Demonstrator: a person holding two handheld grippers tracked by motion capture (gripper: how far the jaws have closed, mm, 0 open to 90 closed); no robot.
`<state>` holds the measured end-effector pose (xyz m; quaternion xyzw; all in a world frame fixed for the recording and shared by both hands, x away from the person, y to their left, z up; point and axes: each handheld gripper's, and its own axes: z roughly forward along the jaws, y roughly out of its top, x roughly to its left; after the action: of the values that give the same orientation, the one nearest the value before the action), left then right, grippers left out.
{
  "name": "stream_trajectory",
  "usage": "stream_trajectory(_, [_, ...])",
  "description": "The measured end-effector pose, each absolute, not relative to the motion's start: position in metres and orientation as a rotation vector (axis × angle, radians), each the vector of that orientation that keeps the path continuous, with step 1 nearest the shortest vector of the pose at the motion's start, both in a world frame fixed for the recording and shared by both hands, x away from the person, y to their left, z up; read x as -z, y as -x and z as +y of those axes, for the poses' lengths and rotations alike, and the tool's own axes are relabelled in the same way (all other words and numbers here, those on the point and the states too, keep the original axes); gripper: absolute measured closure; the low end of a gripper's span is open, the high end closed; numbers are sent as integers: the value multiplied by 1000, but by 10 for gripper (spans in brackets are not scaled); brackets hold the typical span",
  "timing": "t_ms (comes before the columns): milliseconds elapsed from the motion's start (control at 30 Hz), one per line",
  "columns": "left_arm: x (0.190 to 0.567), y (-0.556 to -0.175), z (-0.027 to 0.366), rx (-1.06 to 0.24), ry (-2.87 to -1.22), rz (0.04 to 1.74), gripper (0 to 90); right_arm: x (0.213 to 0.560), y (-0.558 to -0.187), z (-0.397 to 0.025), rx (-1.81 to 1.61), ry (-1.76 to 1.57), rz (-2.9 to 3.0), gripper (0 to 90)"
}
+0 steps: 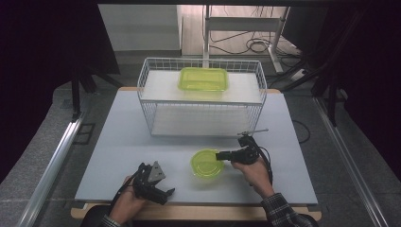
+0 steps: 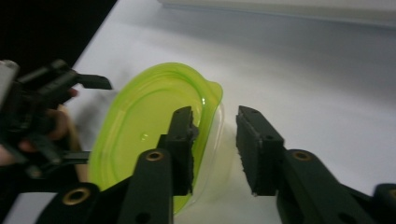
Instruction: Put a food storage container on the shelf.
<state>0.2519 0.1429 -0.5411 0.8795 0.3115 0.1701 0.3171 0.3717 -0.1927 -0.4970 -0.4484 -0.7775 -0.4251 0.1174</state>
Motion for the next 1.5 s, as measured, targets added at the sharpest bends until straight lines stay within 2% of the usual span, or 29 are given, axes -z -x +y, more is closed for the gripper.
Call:
stream_trajectory(200, [541, -252, 143, -449, -2315, 820, 37, 501, -375, -195, 1231, 1295, -2115, 804])
stream_trajectory(400, [541, -252, 143, -452, -2312, 820, 37, 501, -375, -197, 1244, 1310, -2065, 809])
stream_trajectory(1500, [534, -255, 153, -406, -2213, 880, 30, 445, -379, -207, 1387, 1286, -2063, 810])
